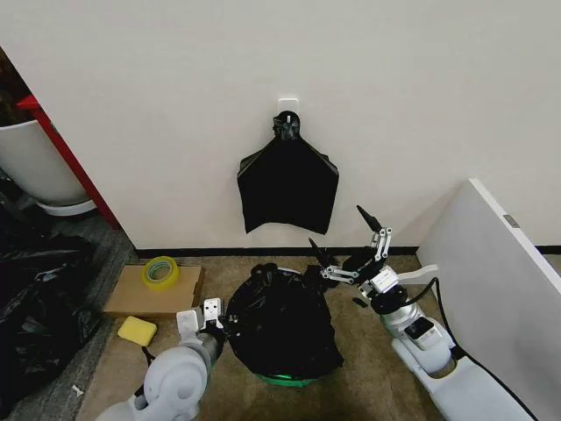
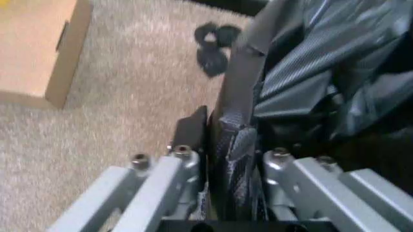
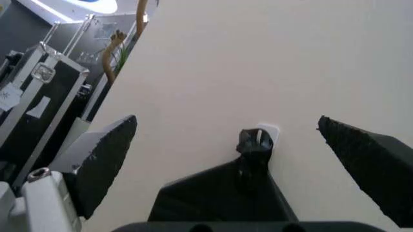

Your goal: Place the garbage bag over the trash bin.

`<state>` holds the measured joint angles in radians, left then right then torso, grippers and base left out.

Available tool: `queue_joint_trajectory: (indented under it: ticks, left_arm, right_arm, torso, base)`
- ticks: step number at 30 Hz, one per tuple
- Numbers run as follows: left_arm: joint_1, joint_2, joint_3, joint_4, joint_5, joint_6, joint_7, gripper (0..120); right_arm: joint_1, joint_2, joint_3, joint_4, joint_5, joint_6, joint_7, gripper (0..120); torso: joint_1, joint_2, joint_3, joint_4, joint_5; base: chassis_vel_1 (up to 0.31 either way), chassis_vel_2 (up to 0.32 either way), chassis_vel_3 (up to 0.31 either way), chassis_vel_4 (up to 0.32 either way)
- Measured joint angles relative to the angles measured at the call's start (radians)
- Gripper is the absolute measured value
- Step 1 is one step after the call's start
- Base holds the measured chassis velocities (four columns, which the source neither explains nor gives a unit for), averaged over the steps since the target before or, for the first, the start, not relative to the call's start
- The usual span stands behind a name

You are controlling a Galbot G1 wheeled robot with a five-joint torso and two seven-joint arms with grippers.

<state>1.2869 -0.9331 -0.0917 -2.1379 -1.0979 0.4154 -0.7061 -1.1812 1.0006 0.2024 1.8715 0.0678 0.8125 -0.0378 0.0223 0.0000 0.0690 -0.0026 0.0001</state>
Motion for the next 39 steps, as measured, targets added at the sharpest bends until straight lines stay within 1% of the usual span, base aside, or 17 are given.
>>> queue_joint_trajectory:
  ticks: [9,10,11,13,14,16,17,21,26,28,29,30,32,33,34,37,39]
  left_arm:
    - [0.055,0.035,-0.032,-0.132,-0.004,0.021,-0.044,54]
    - [0.055,0.035,-0.032,-0.132,-0.004,0.021,-0.044,54]
    - [0.060,0.037,-0.034,-0.143,-0.008,0.024,-0.048,61]
    - [0.063,0.038,-0.036,-0.152,-0.013,0.027,-0.052,65]
    - [0.066,0.040,-0.038,-0.166,-0.032,0.036,-0.065,73]
    - [0.068,0.041,-0.040,-0.175,-0.060,0.045,-0.082,81]
    - [0.068,0.041,-0.040,-0.175,-0.060,0.045,-0.082,81]
    - [0.071,0.031,-0.041,-0.150,-0.080,0.047,-0.104,97]
    - [0.070,0.013,-0.042,-0.151,-0.074,0.037,-0.105,100]
    - [0.082,0.010,-0.047,-0.187,-0.006,-0.005,-0.079,100]
    - [0.093,0.013,-0.047,-0.206,0.070,-0.056,-0.041,100]
    - [0.101,0.016,-0.047,-0.211,0.148,-0.118,0.009,100]
    - [0.111,0.017,-0.052,-0.188,0.351,-0.320,0.148,100]
    - [0.111,0.017,-0.052,-0.188,0.351,-0.320,0.148,100]
    - [0.116,0.008,-0.063,-0.163,0.435,-0.408,0.200,100]
    - [0.134,-0.062,-0.125,-0.080,0.629,-0.595,0.296,100]
    - [0.146,-0.150,-0.178,-0.032,0.716,-0.676,0.335,100]
  right_arm:
    - [-0.002,0.004,0.005,-0.057,0.013,0.000,0.000,100]
    - [-0.002,0.004,0.005,-0.057,0.013,0.000,0.000,100]
    - [-0.002,0.004,0.005,-0.063,0.014,0.000,0.000,100]
    - [-0.002,0.004,0.005,-0.067,0.015,0.000,0.000,100]
    - [-0.002,0.004,0.005,-0.072,0.016,-0.001,0.001,100]
    - [-0.004,0.004,0.005,-0.072,0.017,-0.003,0.001,100]
    - [-0.004,0.004,0.005,-0.072,0.017,-0.003,0.001,100]
    - [-0.013,0.003,0.012,-0.071,0.017,-0.003,0.001,100]
    - [-0.016,0.000,0.018,-0.066,0.028,-0.006,0.005,100]
    - [-0.023,-0.004,0.018,-0.057,0.043,-0.035,0.040,100]
    - [-0.032,-0.007,0.018,-0.048,0.059,-0.063,0.065,100]
    - [-0.043,-0.009,0.021,-0.037,0.077,-0.096,0.084,100]
    - [-0.067,-0.013,0.026,-0.006,0.104,-0.187,0.174,100]
    - [-0.067,-0.013,0.026,-0.006,0.104,-0.187,0.174,100]
    - [-0.074,-0.013,0.023,0.010,0.111,-0.234,0.226,100]
    - [-0.092,-0.010,0.007,0.059,0.180,-0.378,0.323,100]
    - [-0.100,0.003,0.001,0.089,0.237,-0.466,0.371,100]
  torso:
    - [0.000,0.000,0.000,0.0003,0.0001]
    - [0.000,0.000,0.000,0.0003,0.0001]
    - [0.000,0.000,0.000,0.0002,0.0001]
    - [0.000,0.000,0.000,0.0002,0.0001]
    - [0.000,0.000,0.000,0.0001,0.0001]
    - [0.000,0.000,0.000,0.0002,0.0001]
    - [0.000,0.000,0.000,0.0002,0.0001]
    - [0.000,0.000,0.000,0.0001,0.0001]
    - [0.000,0.000,0.000,0.0002,0.0000]
    - [0.000,0.000,0.000,0.0002,0.0001]
    - [0.000,0.000,0.000,0.0003,0.0003]
    - [0.000,0.000,0.000,0.0003,0.0003]
    - [0.000,0.000,0.000,-0.0002,0.0002]
    - [0.000,0.000,0.000,-0.0002,0.0002]
    - [0.000,0.000,0.000,-0.0003,0.0002]
    - [0.000,0.000,0.000,0.0000,0.0003]
    - [0.000,0.000,0.000,0.0003,-0.0002]
  base:
    - [0.000,0.000,0.000,0.000]
    - [0.000,0.000,0.000,0.000]
    - [0.000,0.000,0.000,0.000]
    - [0.000,0.000,0.000,0.000]
    - [0.000,0.000,0.000,0.000]
    - [0.000,0.000,0.000,0.000]
    - [0.000,0.000,0.000,0.000]
    - [0.000,0.000,0.000,0.000]
    - [0.000,0.000,0.000,0.000]
    - [0.000,0.000,0.000,0.000]
    - [0.000,0.000,0.000,0.000]
    - [0.000,0.000,0.000,0.000]
    - [0.000,0.000,0.000,0.000]
    - [0.000,0.000,0.000,0.000]
    - [0.000,0.000,0.000,0.000]
    - [0.000,0.000,0.000,0.000]
    - [0.000,0.000,0.000,0.000]
